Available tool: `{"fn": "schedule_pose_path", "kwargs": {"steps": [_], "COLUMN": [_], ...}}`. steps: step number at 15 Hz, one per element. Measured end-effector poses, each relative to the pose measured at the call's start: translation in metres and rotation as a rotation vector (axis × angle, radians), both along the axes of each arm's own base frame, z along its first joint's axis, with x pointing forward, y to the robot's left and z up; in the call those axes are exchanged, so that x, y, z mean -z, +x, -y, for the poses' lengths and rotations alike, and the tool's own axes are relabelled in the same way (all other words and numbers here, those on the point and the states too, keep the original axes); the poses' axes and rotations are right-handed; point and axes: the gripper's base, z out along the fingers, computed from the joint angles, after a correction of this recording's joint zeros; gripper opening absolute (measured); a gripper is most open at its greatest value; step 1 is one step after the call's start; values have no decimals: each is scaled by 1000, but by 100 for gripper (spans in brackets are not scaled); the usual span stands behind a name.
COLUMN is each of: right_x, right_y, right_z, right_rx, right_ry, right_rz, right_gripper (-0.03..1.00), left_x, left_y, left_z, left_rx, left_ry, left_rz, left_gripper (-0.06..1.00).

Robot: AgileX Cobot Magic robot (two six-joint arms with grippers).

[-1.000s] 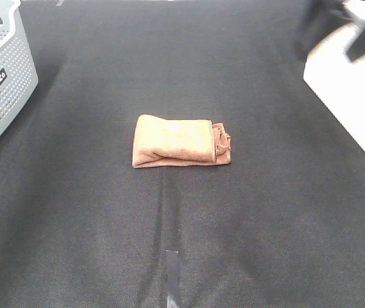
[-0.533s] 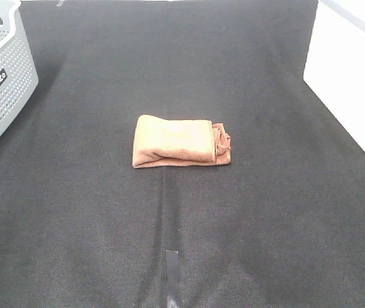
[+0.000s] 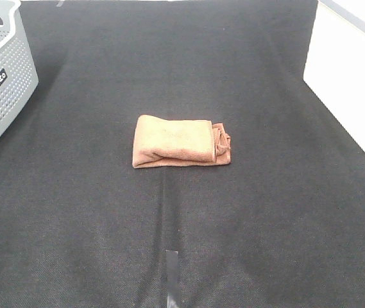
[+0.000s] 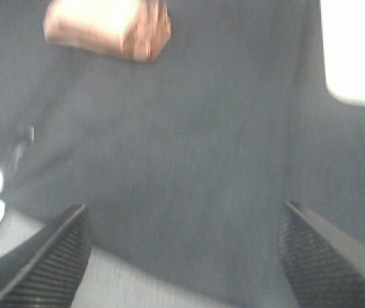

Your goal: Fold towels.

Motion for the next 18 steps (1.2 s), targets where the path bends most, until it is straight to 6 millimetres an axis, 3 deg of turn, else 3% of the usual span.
{"fn": "schedule_pose_path", "kwargs": {"steps": [7, 18], "right_x": [11, 11], "right_y": [-1, -1], "right_z": [0, 0], "right_rx": [-29, -23], "right_ry": [-29, -26], "right_rz": [15, 10], "right_gripper": [76, 76], "left_x": [1, 1], "left_y": [10, 10], "left_z": [2, 2], "left_rx": [14, 13], "left_ry": [6, 8], "left_rz": [89, 90], "left_gripper": [78, 78]}}
